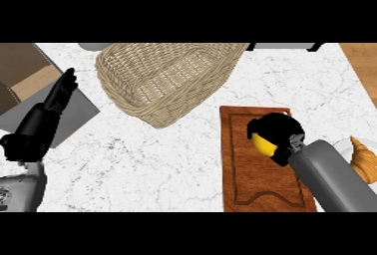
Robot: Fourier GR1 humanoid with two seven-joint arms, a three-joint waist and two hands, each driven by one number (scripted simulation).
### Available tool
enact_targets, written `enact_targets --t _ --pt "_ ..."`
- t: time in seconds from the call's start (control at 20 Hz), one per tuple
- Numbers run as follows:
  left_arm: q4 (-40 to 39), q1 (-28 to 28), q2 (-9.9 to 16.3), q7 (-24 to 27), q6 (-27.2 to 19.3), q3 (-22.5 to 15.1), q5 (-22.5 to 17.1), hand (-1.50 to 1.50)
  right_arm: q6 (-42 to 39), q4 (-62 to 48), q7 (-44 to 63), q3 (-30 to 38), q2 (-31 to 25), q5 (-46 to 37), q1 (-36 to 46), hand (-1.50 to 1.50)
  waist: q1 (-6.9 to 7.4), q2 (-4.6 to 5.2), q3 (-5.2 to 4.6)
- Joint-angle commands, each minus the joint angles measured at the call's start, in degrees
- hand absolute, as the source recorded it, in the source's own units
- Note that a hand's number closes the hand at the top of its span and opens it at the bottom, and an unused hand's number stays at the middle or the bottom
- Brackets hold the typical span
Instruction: Pick the lemon from the cutting board and place it in the basket
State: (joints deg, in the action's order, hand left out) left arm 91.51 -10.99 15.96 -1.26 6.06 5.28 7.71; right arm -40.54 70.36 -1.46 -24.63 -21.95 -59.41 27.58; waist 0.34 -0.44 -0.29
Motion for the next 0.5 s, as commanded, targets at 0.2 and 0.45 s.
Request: enact_targets --t 0.2,0.45 --pt "-3.59 -1.17 -0.88 1.59 -0.14 0.75 1.15 0.00 8.29 -6.91 -4.94 -2.49 4.36 -5.80 -0.01 1.50 0.00 0.57 0.30" --pt "-1.10 2.82 1.41 0.60 -0.29 3.53 0.18 0.00 13.86 -3.05 25.80 19.09 6.16 -2.89 -7.97 1.50 -5.37 -1.10 0.17"
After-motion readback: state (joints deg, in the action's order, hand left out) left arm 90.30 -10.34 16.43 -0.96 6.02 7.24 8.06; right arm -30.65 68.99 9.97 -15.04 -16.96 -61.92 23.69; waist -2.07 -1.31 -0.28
